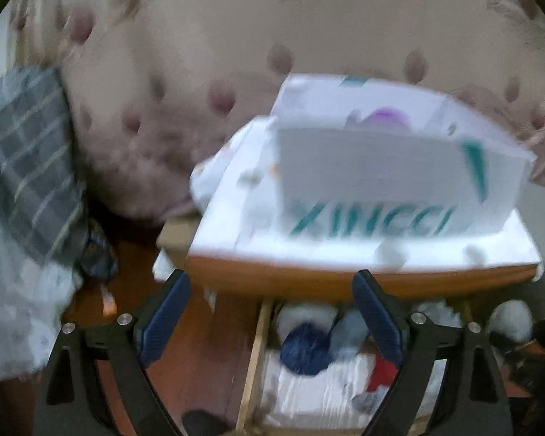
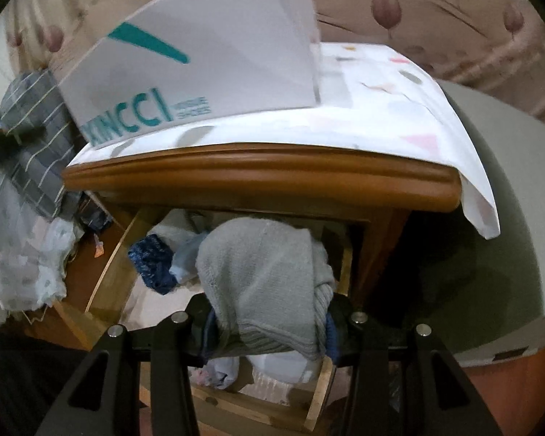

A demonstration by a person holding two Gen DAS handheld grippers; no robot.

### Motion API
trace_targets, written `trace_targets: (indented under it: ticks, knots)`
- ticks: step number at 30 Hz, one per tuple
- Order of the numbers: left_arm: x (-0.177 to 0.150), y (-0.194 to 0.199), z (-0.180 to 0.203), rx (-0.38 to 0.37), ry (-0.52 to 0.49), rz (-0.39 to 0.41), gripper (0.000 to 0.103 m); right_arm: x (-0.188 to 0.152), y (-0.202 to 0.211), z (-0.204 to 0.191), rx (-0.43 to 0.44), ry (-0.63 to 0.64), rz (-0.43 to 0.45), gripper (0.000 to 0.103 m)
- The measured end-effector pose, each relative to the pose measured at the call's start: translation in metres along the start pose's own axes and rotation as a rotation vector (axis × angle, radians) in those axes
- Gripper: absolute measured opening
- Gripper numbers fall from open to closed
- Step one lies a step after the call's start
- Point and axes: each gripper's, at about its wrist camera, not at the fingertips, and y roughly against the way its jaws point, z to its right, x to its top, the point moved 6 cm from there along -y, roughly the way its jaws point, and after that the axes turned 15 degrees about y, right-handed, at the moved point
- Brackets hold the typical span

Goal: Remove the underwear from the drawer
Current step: 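Withdraw the left gripper from the box back toward the drawer, then carry the grey underwear with the right gripper into the white box and open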

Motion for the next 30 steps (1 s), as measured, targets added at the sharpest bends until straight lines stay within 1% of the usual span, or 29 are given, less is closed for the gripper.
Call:
trace_targets:
  ticks: [2, 4, 6, 10, 12, 14, 16, 20, 23, 26, 30]
  knots:
    - [-0.013, -0.010, -0.014, 0.034, 0.018, -0.011, 0.089, -0.002, 0.000, -0.005, -0.020, 0.034, -0.014, 0.045]
    - [-0.023, -0.018, -0.028, 0.072, 0.048, -0.001, 0.089, -0.003, -0.003, -0.010, -0.026, 0.052, -0.036, 0.045]
    - [-0.031, -0.024, -0.037, 0.074, 0.085, -0.011, 0.089, -0.005, -0.004, -0.012, -0.039, 0.063, -0.057, 0.045]
    - [-0.040, -0.031, -0.044, 0.064, 0.088, -0.031, 0.089, -0.003, -0.002, -0.015, -0.058, 0.067, -0.075, 0.045]
    - [-0.040, -0.032, -0.048, 0.065, 0.108, -0.030, 0.089, -0.001, 0.000, -0.017, -0.068, 0.072, -0.083, 0.045]
    - [-0.039, -0.036, -0.052, 0.048, 0.138, -0.052, 0.089, 0.004, 0.004, -0.021, -0.068, 0.069, -0.078, 0.045]
    - [-0.039, -0.038, -0.058, 0.051, 0.166, -0.059, 0.089, 0.008, 0.009, -0.024, -0.073, 0.064, -0.072, 0.045]
    - [-0.039, -0.044, -0.065, 0.061, 0.182, -0.088, 0.089, 0.019, 0.021, -0.029, -0.069, 0.067, -0.061, 0.045]
    - [-0.038, -0.046, -0.074, 0.073, 0.228, -0.104, 0.089, 0.028, 0.032, -0.030, -0.059, 0.069, -0.056, 0.045]
    - [-0.036, -0.046, -0.086, 0.103, 0.269, -0.099, 0.089, 0.044, 0.050, -0.026, -0.072, 0.091, -0.036, 0.045]
    - [-0.035, -0.046, -0.098, 0.130, 0.307, -0.101, 0.089, 0.075, 0.079, -0.018, -0.087, 0.105, 0.013, 0.045]
